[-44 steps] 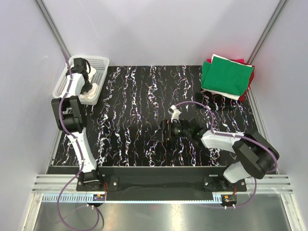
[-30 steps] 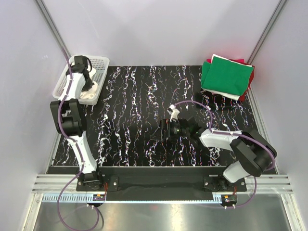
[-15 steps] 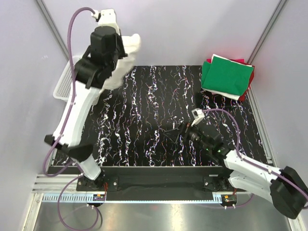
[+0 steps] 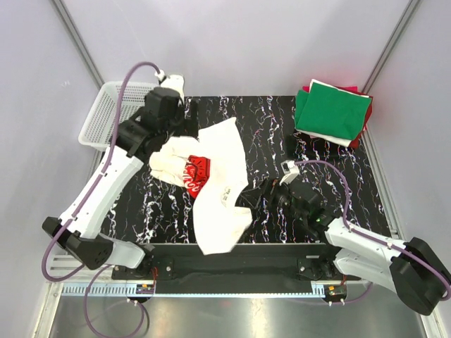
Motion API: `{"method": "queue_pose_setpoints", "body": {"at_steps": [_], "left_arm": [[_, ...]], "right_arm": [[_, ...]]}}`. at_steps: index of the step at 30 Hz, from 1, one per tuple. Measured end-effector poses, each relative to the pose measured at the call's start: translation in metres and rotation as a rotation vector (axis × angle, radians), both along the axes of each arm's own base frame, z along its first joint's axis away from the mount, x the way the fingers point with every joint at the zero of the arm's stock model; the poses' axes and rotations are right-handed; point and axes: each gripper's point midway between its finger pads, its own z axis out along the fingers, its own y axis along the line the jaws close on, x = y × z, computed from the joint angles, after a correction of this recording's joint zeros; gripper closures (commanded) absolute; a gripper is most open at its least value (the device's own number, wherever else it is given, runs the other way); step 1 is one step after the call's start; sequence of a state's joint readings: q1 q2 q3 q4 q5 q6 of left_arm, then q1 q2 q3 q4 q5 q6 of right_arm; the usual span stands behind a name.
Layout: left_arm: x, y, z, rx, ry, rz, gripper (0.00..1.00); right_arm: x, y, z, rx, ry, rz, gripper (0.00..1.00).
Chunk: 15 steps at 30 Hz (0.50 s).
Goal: Fold and stack the t-shirts
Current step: Move the tshirt to the center of the board, then flatten the tshirt out
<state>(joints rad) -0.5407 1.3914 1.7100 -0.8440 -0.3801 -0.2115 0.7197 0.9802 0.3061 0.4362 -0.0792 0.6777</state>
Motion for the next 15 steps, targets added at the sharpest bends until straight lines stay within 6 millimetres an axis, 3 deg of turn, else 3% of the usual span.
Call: {"method": "queue_pose_setpoints", "body": {"at_steps": [3,9,15], "left_arm": [[-0.018,0.005,-0.037,0.033,0.094,-0.021,0.01],[-0.069,0.027,-0.077,0.001,0.145,-0.019,0.01],[-0.108,0.050,-0.127,0.003,0.204,0.010,0.01]], "right_arm": [[0.001,-0.001,0.001,0.001,-0.002,-0.009,0.00],[0.003,0.001,-0.004,-0.012,0.015,-0.007,0.00],[0.017,0.029,-0.029,-0.132,0.168,0.012,0.00]]}}
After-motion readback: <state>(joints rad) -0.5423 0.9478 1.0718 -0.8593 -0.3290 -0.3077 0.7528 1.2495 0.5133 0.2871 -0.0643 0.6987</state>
